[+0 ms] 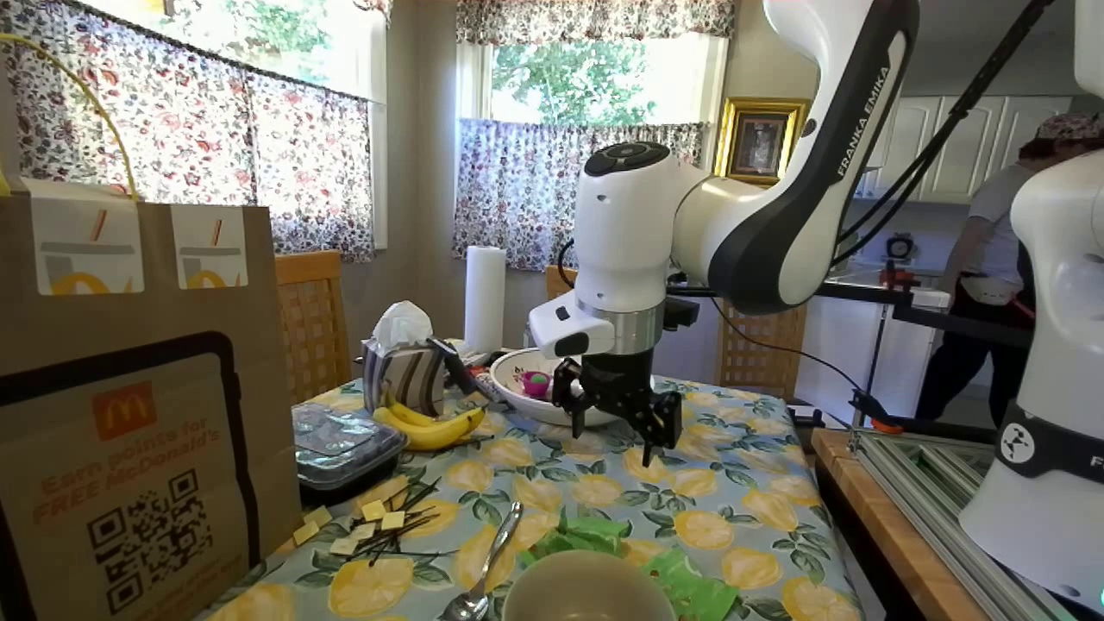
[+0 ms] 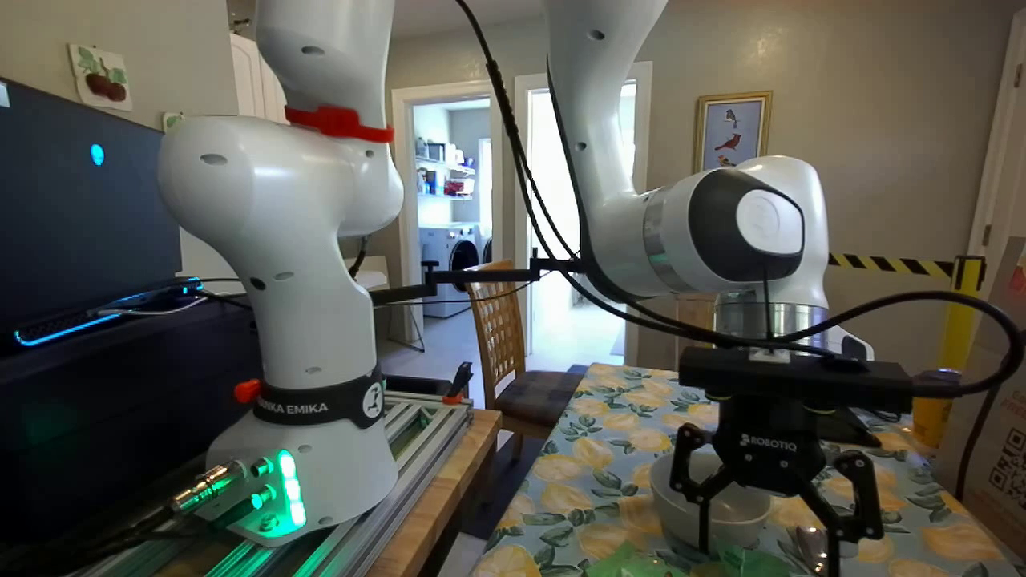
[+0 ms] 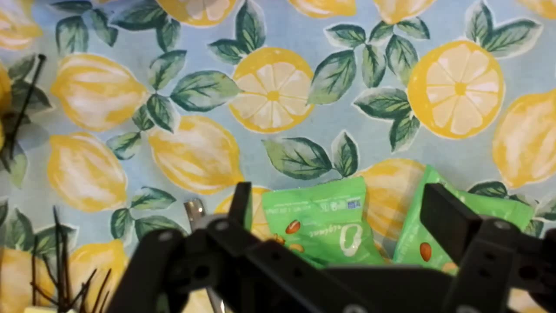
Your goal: Remove the green sachets from the white bowl then place two sachets back in the bowl.
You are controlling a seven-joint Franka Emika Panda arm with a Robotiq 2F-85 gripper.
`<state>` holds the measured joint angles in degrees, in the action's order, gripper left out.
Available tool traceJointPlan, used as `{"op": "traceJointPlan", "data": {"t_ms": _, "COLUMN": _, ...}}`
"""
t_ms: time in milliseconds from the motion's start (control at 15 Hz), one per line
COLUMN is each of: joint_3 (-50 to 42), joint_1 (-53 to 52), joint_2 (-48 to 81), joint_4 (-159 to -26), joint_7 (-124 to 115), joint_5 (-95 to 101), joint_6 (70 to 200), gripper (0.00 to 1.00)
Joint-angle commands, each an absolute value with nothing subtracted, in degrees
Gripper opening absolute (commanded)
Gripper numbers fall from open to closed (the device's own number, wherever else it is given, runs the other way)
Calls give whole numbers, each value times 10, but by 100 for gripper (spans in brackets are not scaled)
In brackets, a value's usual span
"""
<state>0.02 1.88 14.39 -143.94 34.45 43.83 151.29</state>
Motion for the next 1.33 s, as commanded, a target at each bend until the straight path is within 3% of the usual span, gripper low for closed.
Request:
{"op": "traceJointPlan", "data": {"t_ms": 0, "joint_3": 1, "joint_1": 20, "joint_2": 148, "joint_4": -1437, "joint_7": 349, "joint_5": 452, "joint_6": 1515, "gripper": 100}}
{"op": "traceJointPlan", "data": {"t_ms": 533, "joint_3": -26, "joint_1": 4, "joint_2": 203, "joint_4": -1389, "joint_7": 341, "joint_5": 692, "joint_6": 1646, "gripper": 100}}
{"op": "traceJointPlan", "data": {"t_ms": 867, "joint_3": -10, "joint_1": 46, "joint_2": 268, "joint_4": -1366, "joint_7": 396, "joint_5": 738, "joint_6": 1764, "gripper": 100}}
{"op": "traceJointPlan", "data": {"t_ms": 1267, "joint_3": -7, "joint_1": 59, "joint_2": 317, "joint_4": -1366, "joint_7": 457, "joint_5": 714, "joint_6": 1743, "gripper": 100}}
